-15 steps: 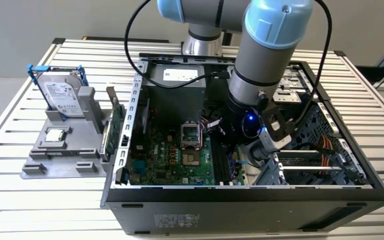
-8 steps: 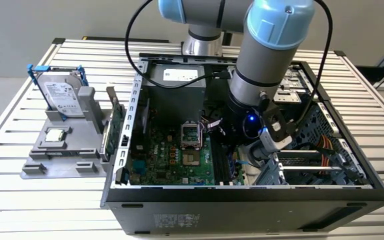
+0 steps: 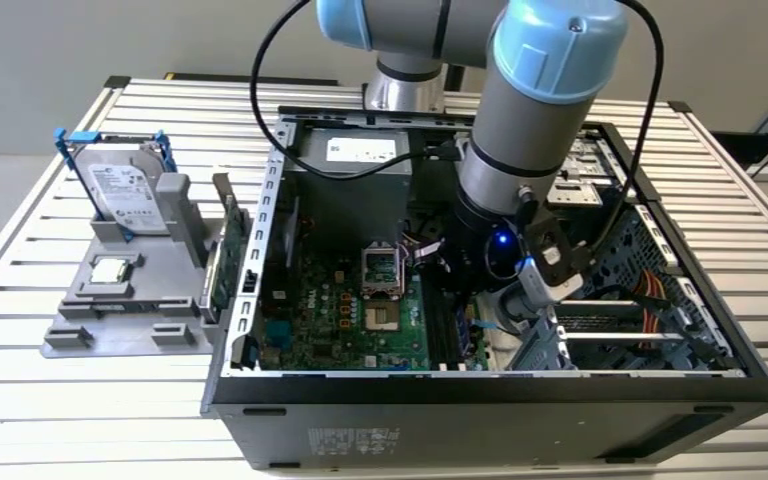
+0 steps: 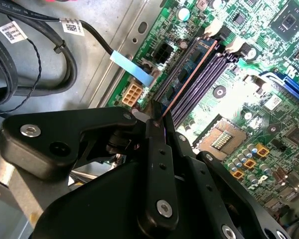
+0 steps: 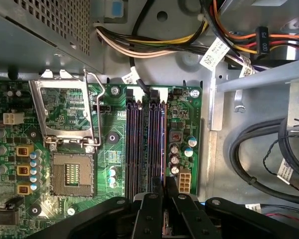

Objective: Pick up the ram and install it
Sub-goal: 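Insert the ram into the slot, then press down the ram until it locks into place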

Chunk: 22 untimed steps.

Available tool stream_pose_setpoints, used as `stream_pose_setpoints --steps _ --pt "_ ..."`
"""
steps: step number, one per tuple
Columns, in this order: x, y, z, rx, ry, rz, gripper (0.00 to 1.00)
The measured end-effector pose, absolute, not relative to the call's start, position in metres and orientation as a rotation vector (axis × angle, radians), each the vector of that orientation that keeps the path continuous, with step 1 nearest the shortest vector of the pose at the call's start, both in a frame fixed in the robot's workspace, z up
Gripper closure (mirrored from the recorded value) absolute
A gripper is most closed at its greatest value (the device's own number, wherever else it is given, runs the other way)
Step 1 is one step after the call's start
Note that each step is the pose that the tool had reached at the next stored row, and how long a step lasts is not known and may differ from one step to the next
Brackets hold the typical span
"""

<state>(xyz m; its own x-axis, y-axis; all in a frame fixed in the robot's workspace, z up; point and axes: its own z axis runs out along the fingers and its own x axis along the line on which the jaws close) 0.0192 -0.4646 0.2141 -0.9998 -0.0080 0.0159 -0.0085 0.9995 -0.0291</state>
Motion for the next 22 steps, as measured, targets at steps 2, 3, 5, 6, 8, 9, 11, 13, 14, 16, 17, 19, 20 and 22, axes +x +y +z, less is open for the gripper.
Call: stream_pose_setpoints --steps 2,3,5,6,8,9,11,13,14,16,17,19,20,22 --pt "0.019 -0.4644 0.2141 0.013 -3.125 0.046 1.0" --pt "0.0189 -0.4644 0.2141 0.013 -3.125 0.046 1.0" --pt "0.0183 -0.4644 0.2141 0.012 -3.125 0.046 1.0" --pt "0.0181 -0.4644 0.2141 0.012 -3.125 0.046 1.0" --pt "0.0177 -0.4644 0.2141 0.009 -3.125 0.046 1.0" --pt "0.0175 -0.4644 0.2141 0.006 -3.125 0.046 1.0" --pt "0.0174 -0.4644 0.2141 0.001 -3.125 0.046 1.0" --pt "0.0173 -0.4644 0.214 -0.005 -3.125 0.046 1.0" --pt "0.0173 -0.4644 0.2141 -0.01 -3.125 0.046 1.0" --pt "0.0173 -0.4644 0.214 -0.02 -3.125 0.046 1.0" --pt "0.0173 -0.4644 0.214 -0.025 -3.125 0.046 1.0" --pt "0.0173 -0.4644 0.2136 -0.032 -3.125 0.045 1.0" --pt "0.0173 -0.4643 0.2131 -0.033 -3.125 0.045 1.0" --pt "0.0174 -0.4644 0.2122 -0.033 -3.125 0.045 1.0"
